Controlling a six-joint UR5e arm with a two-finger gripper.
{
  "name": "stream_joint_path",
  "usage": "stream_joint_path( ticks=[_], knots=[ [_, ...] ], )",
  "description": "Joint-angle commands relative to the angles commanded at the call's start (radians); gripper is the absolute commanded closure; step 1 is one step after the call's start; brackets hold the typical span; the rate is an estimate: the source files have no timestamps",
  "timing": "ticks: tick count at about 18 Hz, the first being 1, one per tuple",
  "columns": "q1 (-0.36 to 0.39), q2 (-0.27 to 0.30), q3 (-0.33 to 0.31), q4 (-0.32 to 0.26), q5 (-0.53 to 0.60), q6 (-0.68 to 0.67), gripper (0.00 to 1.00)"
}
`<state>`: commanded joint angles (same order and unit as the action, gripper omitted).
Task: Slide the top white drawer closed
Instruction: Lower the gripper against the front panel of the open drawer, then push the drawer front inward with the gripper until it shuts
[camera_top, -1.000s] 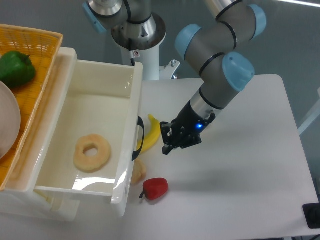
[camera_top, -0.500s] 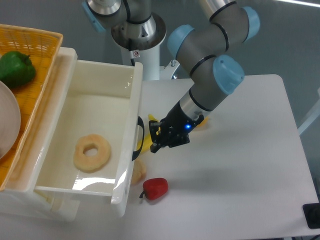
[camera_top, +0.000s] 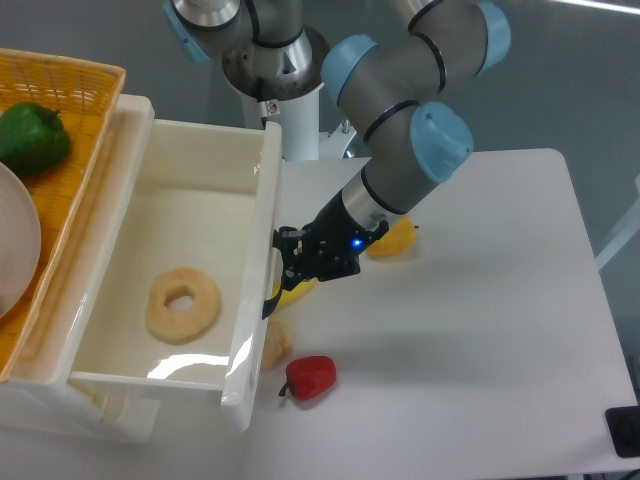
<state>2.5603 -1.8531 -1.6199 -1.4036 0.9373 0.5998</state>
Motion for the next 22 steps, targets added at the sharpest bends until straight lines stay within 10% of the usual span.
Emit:
stream_joint_path(
  ticks=[22],
  knots=[
    [-0.095, 0.046, -0.035, -0.012, 0.003, -0.025, 0.98]
  ],
)
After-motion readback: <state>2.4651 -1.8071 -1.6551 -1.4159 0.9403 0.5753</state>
